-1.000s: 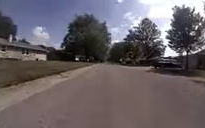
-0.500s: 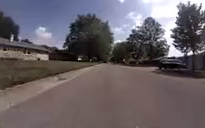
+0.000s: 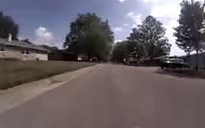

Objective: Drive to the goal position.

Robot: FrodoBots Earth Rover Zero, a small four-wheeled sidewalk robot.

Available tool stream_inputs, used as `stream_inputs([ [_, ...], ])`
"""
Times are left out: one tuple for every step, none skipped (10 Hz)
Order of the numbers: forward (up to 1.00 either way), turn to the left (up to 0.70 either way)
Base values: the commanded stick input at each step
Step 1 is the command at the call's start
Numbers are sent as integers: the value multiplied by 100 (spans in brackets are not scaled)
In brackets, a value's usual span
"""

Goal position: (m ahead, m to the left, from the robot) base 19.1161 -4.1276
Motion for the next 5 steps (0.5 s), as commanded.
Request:
stream_inputs([
  [100, 3],
  [100, 3],
  [100, 3],
  [100, 2],
  [100, 3],
])
